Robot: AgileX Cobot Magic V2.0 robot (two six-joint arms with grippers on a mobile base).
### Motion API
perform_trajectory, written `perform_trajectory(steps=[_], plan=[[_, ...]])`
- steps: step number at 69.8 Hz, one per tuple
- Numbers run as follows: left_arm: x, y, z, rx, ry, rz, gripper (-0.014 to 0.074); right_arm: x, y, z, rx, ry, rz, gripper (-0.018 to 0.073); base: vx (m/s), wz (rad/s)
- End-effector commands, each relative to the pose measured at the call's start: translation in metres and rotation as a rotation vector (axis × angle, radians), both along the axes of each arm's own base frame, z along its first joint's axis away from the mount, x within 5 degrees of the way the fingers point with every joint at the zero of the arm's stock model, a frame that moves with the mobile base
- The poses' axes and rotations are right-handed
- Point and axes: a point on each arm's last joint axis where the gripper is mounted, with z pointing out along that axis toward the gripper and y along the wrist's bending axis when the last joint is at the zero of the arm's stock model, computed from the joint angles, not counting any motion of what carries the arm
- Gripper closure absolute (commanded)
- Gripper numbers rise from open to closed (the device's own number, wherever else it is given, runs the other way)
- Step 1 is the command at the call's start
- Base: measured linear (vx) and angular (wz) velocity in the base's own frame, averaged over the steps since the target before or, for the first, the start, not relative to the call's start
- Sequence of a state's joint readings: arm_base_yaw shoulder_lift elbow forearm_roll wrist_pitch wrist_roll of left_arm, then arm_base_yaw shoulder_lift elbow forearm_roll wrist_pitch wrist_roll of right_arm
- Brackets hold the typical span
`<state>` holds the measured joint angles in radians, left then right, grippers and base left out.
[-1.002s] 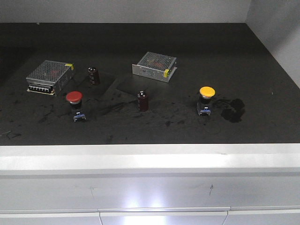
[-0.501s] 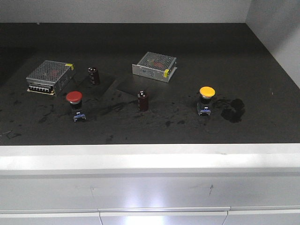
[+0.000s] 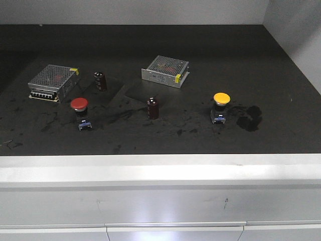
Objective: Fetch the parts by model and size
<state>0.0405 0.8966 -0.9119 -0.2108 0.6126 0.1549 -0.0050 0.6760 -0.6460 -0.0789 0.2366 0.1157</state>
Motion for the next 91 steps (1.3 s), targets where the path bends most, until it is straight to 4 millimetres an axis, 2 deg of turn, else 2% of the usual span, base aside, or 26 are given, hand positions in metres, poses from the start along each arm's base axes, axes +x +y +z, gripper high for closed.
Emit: perform_trajectory(steps=[1, 16, 32, 45, 55, 72, 91], plan=[[0.020, -0.005, 0.016, -0.042, -0.041, -0.044, -0.0015, 0.000, 0.000, 0.018, -0.019, -0.113, 0.002, -0.0074, 0.00, 0.00], [0.071, -0.014, 0.017, -0.053, 0.073, -0.118, -0.0015, 0.000, 0.000, 0.018, -0.019, -0.113, 0.002, -0.0072, 0.00, 0.00], [0.121, -0.049, 0.022, -0.128, 0.154, -0.180, -0.0014, 0.000, 0.000, 0.018, -0.019, -0.113, 0.002, -0.0066, 0.00, 0.00], [0.157, -0.069, 0.014, -0.089, 0.325, -0.108, -0.0014, 0.000, 0.000, 0.018, -0.019, -0.113, 0.002, -0.0062, 0.00, 0.00], [0.178, -0.084, 0.007, -0.043, 0.449, -0.020, -0.0011, 0.000, 0.000, 0.018, -0.019, -0.113, 0.002, -0.0057, 0.00, 0.00], [0.213, -0.102, -0.007, -0.046, 0.569, 0.004, -0.0003, 0.002, 0.000, 0.017, -0.019, -0.107, 0.004, -0.0052, 0.00, 0.00], [0.229, -0.105, -0.031, -0.016, 0.635, 0.025, 0.0020, 0.001, 0.010, 0.017, -0.017, -0.108, 0.072, -0.0047, 0.00, 0.00]])
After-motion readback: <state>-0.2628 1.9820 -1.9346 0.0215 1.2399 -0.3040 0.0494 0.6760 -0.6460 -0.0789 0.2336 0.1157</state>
